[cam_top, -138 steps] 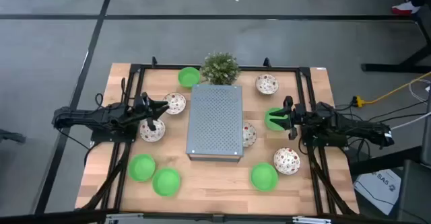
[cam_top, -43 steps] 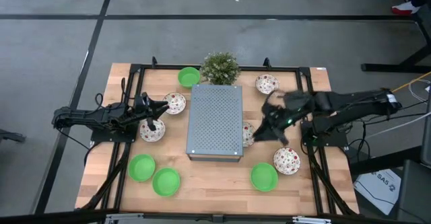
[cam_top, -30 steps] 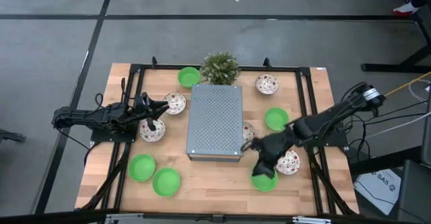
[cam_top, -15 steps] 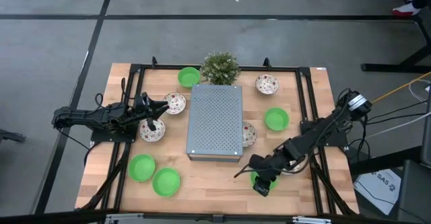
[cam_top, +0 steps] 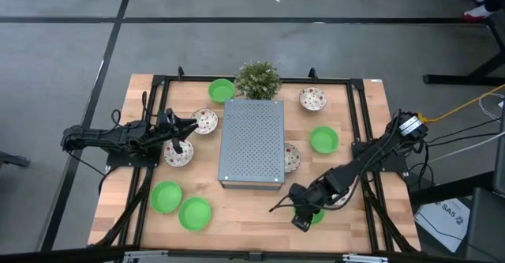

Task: Pick & Place Mini bowls
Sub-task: Put the green bowl on the shelf

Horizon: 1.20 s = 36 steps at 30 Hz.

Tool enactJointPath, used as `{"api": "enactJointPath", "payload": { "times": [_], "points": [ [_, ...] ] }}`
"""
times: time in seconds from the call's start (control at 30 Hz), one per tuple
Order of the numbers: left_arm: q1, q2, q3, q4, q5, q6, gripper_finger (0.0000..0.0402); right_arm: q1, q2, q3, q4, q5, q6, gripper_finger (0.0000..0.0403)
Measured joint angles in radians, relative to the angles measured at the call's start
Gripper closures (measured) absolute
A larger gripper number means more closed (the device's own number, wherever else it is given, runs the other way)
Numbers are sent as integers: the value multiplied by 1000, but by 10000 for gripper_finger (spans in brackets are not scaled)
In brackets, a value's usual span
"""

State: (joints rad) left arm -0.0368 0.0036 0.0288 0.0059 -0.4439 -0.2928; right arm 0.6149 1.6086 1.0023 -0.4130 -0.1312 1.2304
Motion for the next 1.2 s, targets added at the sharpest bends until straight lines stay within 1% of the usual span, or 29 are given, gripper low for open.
{"api": "enactJointPath", "payload": {
  "times": [0.13,0.3,0.37,0.73,0.9,1.07,1.2],
  "points": [
    [0,0,0,0,0,0,295,4,1,0,4,19,0,276],
    [0,0,0,0,0,0,295,23,8,1,4,97,-8,276],
    [0,0,0,0,0,0,295,26,19,1,0,111,-8,276],
    [0,0,0,0,0,0,295,26,86,1,-1,102,0,276],
    [0,0,0,0,0,0,295,26,88,1,-21,101,0,276],
    [0,0,0,0,0,0,295,26,88,1,-54,62,6,276],
    [0,0,0,0,0,0,295,26,88,1,-65,59,21,276]
  ]
}}
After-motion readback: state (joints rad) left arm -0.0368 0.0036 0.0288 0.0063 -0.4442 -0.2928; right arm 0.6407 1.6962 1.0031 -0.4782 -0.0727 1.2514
